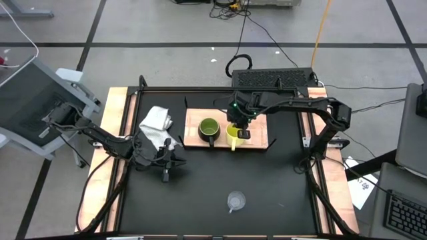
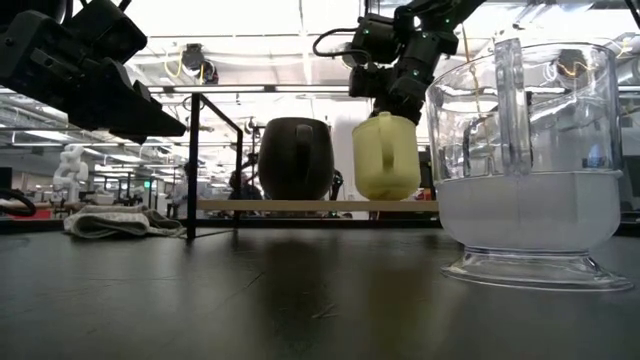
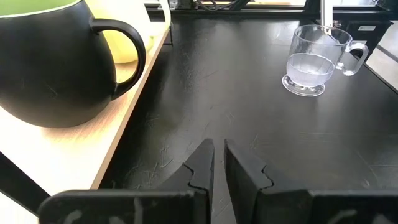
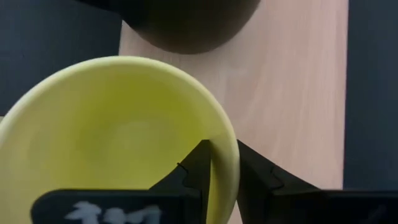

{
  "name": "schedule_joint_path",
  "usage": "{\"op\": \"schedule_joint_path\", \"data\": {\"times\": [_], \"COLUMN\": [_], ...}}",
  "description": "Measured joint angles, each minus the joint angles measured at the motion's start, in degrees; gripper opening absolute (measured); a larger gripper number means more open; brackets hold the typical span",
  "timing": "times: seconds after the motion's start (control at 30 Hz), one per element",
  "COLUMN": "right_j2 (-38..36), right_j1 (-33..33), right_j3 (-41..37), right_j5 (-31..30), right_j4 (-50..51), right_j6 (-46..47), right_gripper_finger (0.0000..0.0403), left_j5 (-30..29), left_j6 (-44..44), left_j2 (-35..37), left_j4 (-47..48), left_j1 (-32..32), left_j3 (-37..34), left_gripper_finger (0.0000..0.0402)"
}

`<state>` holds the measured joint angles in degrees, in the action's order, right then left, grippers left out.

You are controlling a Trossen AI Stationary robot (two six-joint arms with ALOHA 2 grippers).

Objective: Stack small to large cups/mugs on shelf
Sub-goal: Put the yellow mug on the shelf

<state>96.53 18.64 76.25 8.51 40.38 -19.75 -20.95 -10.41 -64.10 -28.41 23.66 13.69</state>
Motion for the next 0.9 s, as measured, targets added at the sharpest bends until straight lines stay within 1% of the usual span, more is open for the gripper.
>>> {"op": "schedule_joint_path", "data": {"times": [0.23, 0.37, 0.57, 0.73, 0.9], "right_j2": [0.0, 0.0, 0.0, 0.0, -0.2], "right_j1": [-1.5, -2.5, -3.0, -3.0, -3.0], "right_j3": [0.0, 0.0, 0.0, 0.1, 0.1], "right_j5": [-0.1, -3.1, -3.3, -3.3, -3.3], "right_j4": [-1.0, -1.3, -2.4, -2.4, -2.4], "right_j6": [0.2, 0.2, 2.0, 2.5, 2.6], "right_gripper_finger": [0.0051, 0.0052, 0.0054, 0.0074, 0.0107], "left_j5": [0.0, 0.0, 0.0, 0.1, 0.1], "left_j6": [-0.2, -0.3, -0.6, -1.2, -1.7], "left_j2": [0.0, 0.0, 0.0, 0.0, 0.0], "left_j4": [0.0, 0.0, -0.1, -0.1, -0.1], "left_j1": [0.0, 0.0, 0.0, 0.1, 0.1], "left_j3": [0.0, 0.0, 0.0, 0.0, 0.0], "left_gripper_finger": [0.0040, 0.0040, 0.0040, 0.0040, 0.0040]}}
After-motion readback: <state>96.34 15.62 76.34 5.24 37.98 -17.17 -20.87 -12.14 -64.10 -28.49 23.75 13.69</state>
